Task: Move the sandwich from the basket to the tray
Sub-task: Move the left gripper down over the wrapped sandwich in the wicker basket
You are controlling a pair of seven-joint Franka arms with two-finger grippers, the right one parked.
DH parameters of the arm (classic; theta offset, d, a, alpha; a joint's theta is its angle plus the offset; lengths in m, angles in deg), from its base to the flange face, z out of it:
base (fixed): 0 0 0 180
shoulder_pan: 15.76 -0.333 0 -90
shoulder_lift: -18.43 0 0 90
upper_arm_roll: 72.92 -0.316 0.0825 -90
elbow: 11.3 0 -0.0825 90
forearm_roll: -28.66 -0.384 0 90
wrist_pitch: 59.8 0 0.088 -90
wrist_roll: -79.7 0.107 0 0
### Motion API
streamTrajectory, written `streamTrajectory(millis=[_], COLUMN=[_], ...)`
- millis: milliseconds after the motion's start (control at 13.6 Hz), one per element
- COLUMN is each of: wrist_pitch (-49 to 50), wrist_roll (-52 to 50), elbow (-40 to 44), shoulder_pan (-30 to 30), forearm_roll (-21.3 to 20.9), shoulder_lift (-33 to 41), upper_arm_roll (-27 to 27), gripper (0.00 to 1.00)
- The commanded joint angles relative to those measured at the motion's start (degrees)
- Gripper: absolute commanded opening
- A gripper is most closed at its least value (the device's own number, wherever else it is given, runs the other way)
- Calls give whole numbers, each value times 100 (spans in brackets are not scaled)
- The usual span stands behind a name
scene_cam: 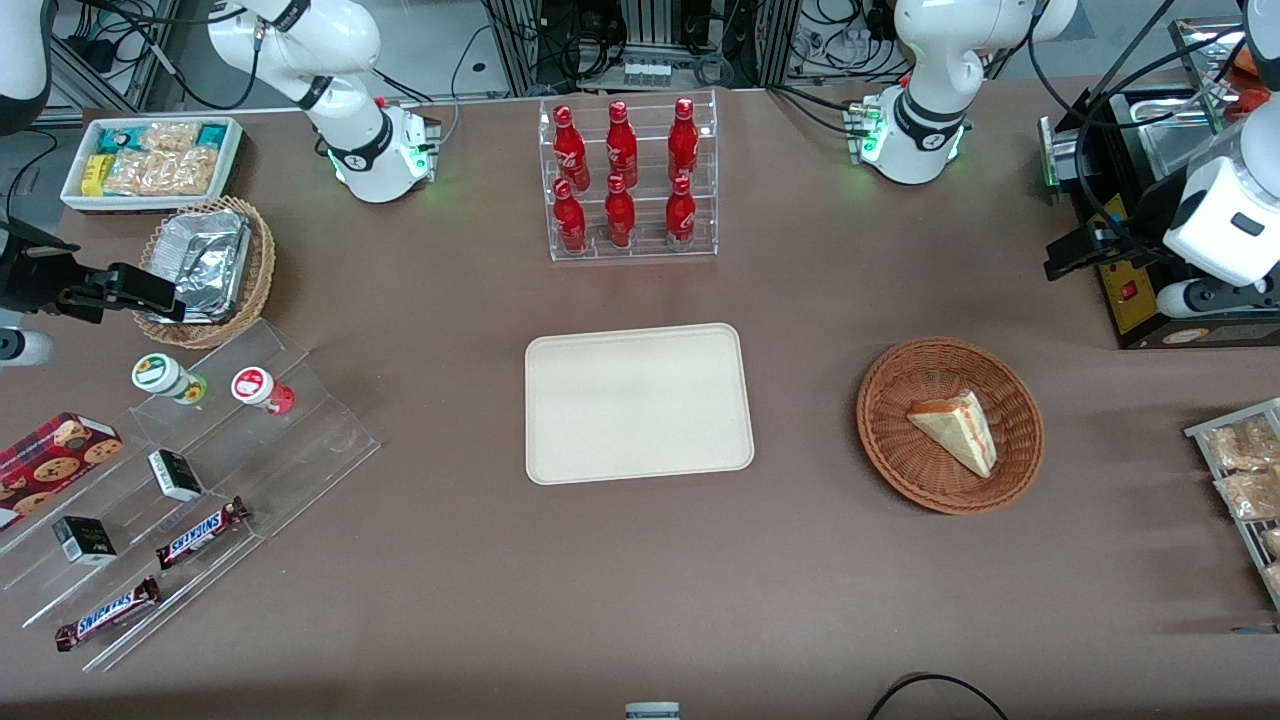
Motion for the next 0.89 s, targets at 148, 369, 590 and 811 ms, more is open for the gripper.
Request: streamTrajectory(millis=[148, 369, 590, 811], wrist_pitch=[123, 17, -464, -1403], wrist_roll=[36, 18, 18, 18], elbow=[78, -97, -272, -895], shoulder_pan=[-10, -10, -18, -36], forearm_roll=[-48, -48, -74, -83], shoulder_lift=[-69, -340, -815, -904], upper_arm_roll=[32, 32, 23, 14], gripper=[100, 100, 100, 100])
